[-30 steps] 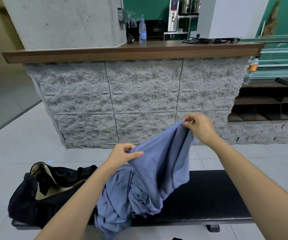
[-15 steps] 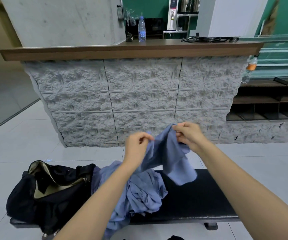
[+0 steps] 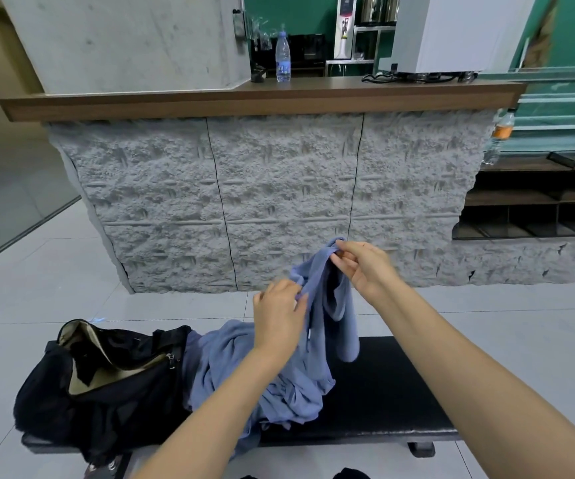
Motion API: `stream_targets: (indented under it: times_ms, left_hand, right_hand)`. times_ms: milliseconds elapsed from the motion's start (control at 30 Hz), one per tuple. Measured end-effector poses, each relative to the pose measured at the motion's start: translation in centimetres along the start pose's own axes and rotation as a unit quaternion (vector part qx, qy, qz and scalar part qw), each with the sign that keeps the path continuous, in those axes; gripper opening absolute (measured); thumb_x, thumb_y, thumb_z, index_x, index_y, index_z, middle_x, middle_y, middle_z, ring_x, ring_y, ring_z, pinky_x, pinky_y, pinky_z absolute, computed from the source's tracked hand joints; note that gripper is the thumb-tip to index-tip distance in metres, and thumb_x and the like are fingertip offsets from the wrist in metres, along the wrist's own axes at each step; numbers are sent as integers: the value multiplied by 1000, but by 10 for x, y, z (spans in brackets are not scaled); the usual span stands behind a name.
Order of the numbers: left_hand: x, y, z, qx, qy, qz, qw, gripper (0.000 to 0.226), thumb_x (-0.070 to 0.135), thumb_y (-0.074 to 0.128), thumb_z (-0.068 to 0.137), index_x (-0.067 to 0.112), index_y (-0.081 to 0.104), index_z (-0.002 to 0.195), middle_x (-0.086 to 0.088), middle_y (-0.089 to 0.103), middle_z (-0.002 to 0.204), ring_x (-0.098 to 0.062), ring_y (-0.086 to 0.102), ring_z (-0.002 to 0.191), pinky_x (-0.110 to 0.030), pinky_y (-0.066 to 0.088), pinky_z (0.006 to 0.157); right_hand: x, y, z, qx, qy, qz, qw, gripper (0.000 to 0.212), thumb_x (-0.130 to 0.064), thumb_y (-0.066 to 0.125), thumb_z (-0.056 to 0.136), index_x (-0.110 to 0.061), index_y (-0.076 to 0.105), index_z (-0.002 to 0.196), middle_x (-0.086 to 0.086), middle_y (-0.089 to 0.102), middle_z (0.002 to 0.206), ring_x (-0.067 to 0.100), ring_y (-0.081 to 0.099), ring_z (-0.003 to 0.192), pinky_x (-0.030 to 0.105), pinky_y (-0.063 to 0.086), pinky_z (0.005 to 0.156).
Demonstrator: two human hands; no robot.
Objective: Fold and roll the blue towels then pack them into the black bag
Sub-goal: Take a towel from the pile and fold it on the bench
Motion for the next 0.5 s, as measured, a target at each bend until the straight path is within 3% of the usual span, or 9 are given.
stream_targets:
  times_ms: [133,233,367,433,500]
  left_hand:
    - [-28,-17,12,36,-54,-150,987,14,-5,59,84,6,69,82,-3,64,82,-21,57,75,-33,44,70]
    - [-52,-39,29,64,-109,-211,969,23,-12,54,81,3,71,86,-5,66,83,-21,57,77,-28,45,70]
    - [-72,-65,47,85,-143,-227,960,21,-2,54,87,7,72,90,-10,69,82,-17,55,72,-34,43,68]
    - [-66,-78,52,87,-128,-216,964,21,-4,53,86,4,72,89,-6,67,81,-17,55,73,-32,42,69]
    - [-59,-88,56,93,-109,-190,971,22,-6,52,85,3,72,91,-2,65,84,-17,56,77,-29,41,70]
  right_hand:
    - [-8,-20,7,-1,4,-38,999,17,-2,64,86,-6,53,73,4,62,54,16,66,59,26,59,60]
    - [-19,-48,16,33,-45,-204,977,23,-8,65,87,-11,51,69,5,55,64,16,56,64,23,56,56]
    - [-35,-76,23,64,-173,-502,845,24,-8,67,85,-13,53,66,3,56,65,22,54,70,34,45,64]
    - [-30,-78,22,36,-190,-591,783,20,-4,65,84,-13,53,71,2,56,66,23,53,70,28,41,58]
    - [-21,-79,21,12,-205,-644,736,18,2,61,82,-12,52,75,8,58,70,27,54,69,31,41,58]
Point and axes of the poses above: each hand's wrist, its own z-axis towards the middle knuckle, its own y-axis out of the palm, x = y × z, the point moved 5 cm from there along z, towards the middle knuckle
